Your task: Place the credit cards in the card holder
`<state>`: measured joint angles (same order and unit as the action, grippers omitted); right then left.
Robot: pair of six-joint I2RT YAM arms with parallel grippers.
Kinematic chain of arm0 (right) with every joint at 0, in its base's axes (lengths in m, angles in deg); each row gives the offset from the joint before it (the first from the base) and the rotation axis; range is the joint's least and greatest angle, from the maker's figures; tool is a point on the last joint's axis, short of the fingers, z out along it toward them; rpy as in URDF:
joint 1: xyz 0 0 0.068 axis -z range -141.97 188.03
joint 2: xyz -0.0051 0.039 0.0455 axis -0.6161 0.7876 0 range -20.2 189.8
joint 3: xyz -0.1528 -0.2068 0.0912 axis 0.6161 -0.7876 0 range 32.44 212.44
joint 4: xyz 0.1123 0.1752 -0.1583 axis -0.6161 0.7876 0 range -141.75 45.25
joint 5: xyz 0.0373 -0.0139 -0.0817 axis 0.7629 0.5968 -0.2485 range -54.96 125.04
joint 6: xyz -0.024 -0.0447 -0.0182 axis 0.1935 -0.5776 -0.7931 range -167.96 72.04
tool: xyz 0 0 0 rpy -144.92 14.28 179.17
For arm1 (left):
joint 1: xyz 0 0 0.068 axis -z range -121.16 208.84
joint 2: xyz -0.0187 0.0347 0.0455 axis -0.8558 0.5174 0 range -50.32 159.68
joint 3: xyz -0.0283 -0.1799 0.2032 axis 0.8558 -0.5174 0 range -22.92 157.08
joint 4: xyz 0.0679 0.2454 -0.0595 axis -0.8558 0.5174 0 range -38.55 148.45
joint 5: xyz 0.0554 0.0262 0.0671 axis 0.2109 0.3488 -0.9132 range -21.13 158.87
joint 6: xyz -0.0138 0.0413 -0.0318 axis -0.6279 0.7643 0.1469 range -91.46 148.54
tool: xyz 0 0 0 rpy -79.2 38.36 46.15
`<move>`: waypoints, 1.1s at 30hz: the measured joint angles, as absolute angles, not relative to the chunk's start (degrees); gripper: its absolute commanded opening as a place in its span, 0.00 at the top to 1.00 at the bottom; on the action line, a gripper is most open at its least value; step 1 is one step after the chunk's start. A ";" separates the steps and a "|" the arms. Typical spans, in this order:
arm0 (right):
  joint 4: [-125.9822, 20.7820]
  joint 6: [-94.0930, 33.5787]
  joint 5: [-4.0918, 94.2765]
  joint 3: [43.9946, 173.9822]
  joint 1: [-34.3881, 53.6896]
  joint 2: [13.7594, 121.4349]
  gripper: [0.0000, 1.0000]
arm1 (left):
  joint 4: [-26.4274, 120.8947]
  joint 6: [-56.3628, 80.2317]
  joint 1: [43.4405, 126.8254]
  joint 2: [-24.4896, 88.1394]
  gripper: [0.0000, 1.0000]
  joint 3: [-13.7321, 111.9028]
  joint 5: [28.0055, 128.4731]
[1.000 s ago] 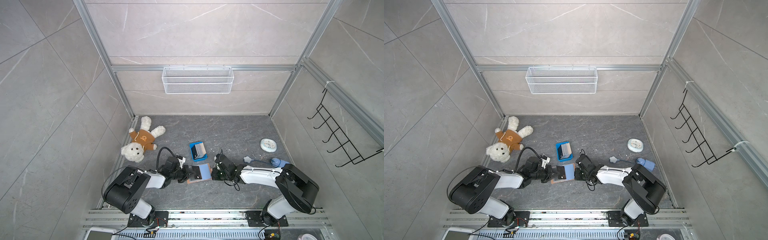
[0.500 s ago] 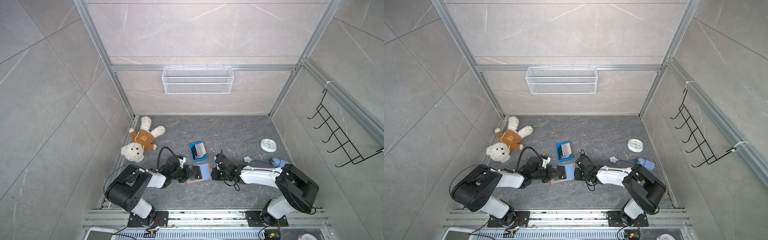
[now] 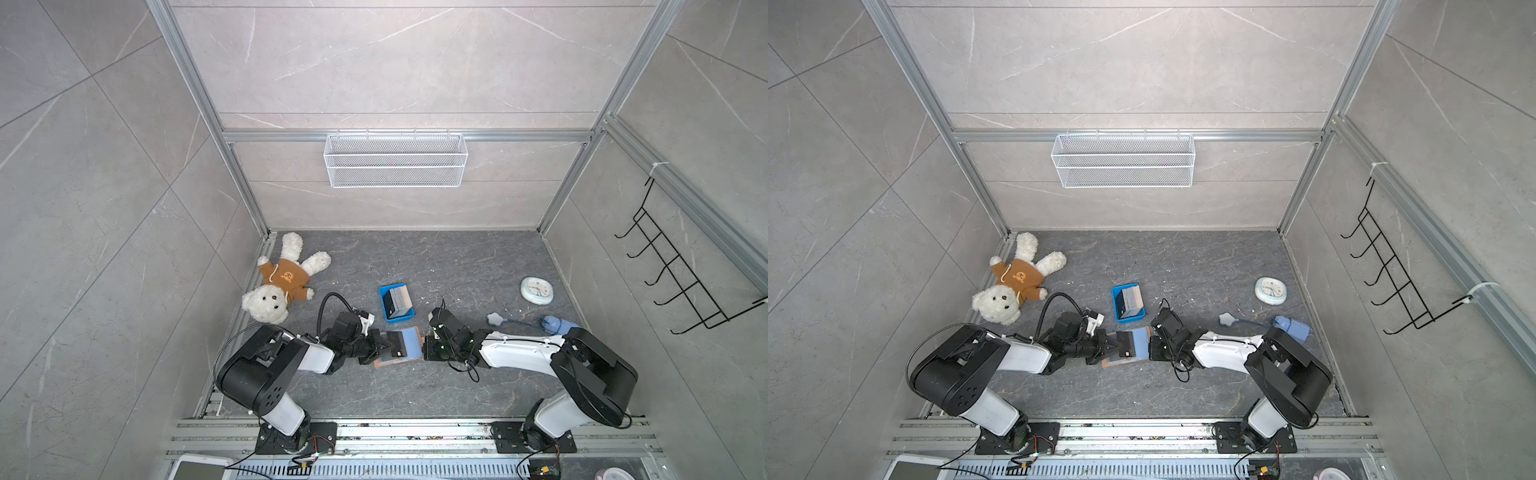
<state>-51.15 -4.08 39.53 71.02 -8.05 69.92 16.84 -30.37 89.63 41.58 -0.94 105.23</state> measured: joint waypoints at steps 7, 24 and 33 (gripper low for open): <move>-51.17 -4.10 39.53 71.02 -8.05 69.97 0.89 | 16.80 -30.42 89.98 42.37 1.00 -0.17 105.40; -51.17 -4.10 39.49 71.02 -8.10 69.99 0.89 | 19.92 -30.42 90.59 42.87 0.90 1.55 104.79; -51.21 -4.10 39.49 71.02 -8.10 69.99 0.89 | 27.16 -29.89 91.14 40.86 0.86 3.48 102.01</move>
<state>-51.21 -4.10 39.49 71.02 -8.10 69.99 27.16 -29.89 91.14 40.86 3.48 102.01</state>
